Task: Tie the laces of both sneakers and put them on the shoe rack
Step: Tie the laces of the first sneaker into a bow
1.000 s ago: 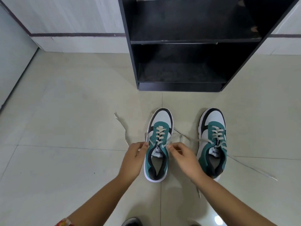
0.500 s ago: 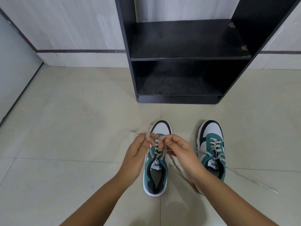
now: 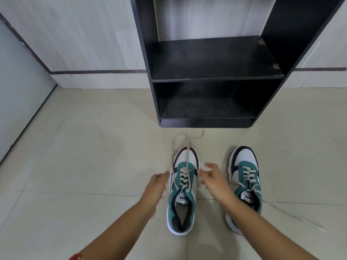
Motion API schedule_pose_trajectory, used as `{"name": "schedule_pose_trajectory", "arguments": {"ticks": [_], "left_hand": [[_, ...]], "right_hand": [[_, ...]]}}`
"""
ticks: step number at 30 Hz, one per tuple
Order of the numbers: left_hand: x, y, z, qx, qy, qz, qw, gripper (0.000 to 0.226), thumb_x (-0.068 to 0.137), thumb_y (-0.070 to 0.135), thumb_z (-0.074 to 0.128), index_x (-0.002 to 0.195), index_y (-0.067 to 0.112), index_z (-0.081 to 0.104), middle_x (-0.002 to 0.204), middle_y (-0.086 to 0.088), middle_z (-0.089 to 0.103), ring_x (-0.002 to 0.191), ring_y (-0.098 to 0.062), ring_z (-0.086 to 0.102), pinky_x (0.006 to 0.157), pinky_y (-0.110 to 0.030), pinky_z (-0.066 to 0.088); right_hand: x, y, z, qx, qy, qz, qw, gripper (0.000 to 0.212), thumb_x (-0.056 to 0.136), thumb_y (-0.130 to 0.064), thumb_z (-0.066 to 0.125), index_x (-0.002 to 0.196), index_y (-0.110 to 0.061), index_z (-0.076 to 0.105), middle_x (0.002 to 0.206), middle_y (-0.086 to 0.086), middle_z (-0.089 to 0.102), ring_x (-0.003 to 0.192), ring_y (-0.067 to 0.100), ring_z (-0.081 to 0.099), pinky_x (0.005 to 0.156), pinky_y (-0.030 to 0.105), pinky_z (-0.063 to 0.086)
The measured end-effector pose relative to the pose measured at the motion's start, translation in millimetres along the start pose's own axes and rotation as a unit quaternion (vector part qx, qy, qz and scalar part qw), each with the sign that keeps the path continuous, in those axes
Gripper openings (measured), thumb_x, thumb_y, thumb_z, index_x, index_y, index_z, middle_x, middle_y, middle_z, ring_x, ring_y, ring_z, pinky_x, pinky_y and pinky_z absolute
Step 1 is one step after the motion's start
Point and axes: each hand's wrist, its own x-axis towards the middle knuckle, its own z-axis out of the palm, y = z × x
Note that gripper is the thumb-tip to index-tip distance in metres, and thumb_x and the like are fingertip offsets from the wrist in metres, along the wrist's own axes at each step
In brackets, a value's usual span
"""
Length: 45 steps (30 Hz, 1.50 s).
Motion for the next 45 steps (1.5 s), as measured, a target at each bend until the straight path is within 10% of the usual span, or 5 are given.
{"name": "schedule_pose_trajectory", "arguments": {"ticks": [9,14,24,36,45], "left_hand": [[0,-12,22,0.008,0.025,0.077,0.997,0.011,0.082,0.022,0.066,0.078,0.013,0.069,0.088,-0.008,0.071,0.086,-0.023,0.068,0.075,-0.030,0.052],[-8,-4,17,-0.042,-0.066,0.235,0.969,0.019,0.096,0.019,0.049,0.108,0.016,0.064,0.110,0.001,0.069,0.107,-0.013,0.063,0.088,-0.020,0.048],[21,0,-15,0.498,0.073,0.516,0.693,0.028,0.096,0.031,0.035,0.092,0.021,0.061,0.079,0.007,0.069,0.079,-0.014,0.062,0.110,-0.043,0.023],[3,19,-6,0.432,-0.015,0.252,0.866,0.041,0.093,0.039,0.041,0.071,0.019,0.069,0.060,0.003,0.057,0.074,-0.009,0.055,0.112,-0.040,0.012],[5,14,-25,0.417,-0.001,0.431,0.800,0.045,0.092,0.038,0.034,0.086,0.015,0.072,0.077,-0.001,0.068,0.073,-0.011,0.059,0.118,-0.027,0.017]], "right_hand": [[-3,21,31,0.050,0.011,-0.030,0.998,0.010,0.073,-0.021,0.076,0.074,-0.015,0.068,0.078,0.000,0.069,0.078,0.016,0.066,0.078,0.031,0.053],[-9,15,25,0.091,-0.041,-0.110,0.989,0.023,0.086,-0.005,0.059,0.082,-0.025,0.069,0.072,-0.005,0.068,0.072,0.009,0.062,0.077,0.026,0.049],[-22,21,21,0.067,-0.070,-0.171,0.981,0.019,0.085,-0.014,0.063,0.091,-0.033,0.062,0.070,-0.013,0.064,0.075,0.009,0.059,0.076,0.022,0.045],[-32,37,46,-0.154,0.003,-0.259,0.954,0.049,0.090,-0.030,0.045,0.139,-0.028,0.039,0.111,-0.004,0.047,0.107,0.015,0.045,0.095,0.027,0.041],[-21,20,25,0.010,0.005,-0.220,0.975,0.010,0.079,-0.023,0.063,0.071,-0.025,0.058,0.110,-0.012,0.055,0.111,-0.003,0.051,0.095,0.008,0.033]]}}
